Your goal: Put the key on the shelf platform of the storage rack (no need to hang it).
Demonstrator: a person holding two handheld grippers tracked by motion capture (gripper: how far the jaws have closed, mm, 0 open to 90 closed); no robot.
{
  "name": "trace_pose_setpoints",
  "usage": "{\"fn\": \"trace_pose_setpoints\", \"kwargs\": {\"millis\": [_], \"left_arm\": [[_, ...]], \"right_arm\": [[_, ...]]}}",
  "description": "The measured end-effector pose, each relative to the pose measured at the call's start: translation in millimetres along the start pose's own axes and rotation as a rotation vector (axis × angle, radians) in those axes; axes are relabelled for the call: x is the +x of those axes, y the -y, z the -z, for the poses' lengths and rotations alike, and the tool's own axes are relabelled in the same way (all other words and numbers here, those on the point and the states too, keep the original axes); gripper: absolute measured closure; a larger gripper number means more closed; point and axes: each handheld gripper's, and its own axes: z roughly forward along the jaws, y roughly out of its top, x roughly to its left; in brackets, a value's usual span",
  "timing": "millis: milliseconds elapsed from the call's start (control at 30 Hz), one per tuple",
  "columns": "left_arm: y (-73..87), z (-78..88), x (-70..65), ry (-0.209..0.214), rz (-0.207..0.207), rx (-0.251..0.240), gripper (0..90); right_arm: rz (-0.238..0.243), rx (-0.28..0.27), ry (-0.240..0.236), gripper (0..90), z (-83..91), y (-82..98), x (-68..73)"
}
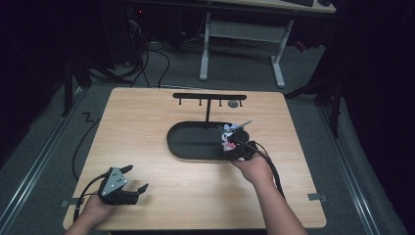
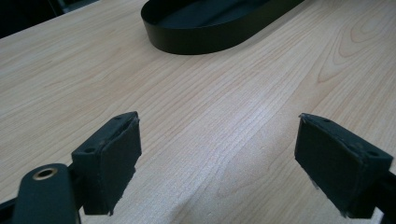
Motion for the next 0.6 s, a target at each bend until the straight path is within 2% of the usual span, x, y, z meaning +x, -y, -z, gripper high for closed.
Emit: {"fn": "trace_pose_setpoints", "kwargs": {"millis": [267, 600], "left_arm": [[0.0, 0.0, 0.0, 0.000, 0.000, 0.000, 15.5], [0.3, 0.5, 0.0, 0.000, -0.001, -0.003, 15.5]], "right_arm": [[0.018, 0.000, -0.024, 49.0, -13.4, -12.1, 2.8], [0.026, -0.005, -0.023, 49.0, -23.1, -29.4, 3.3]]}}
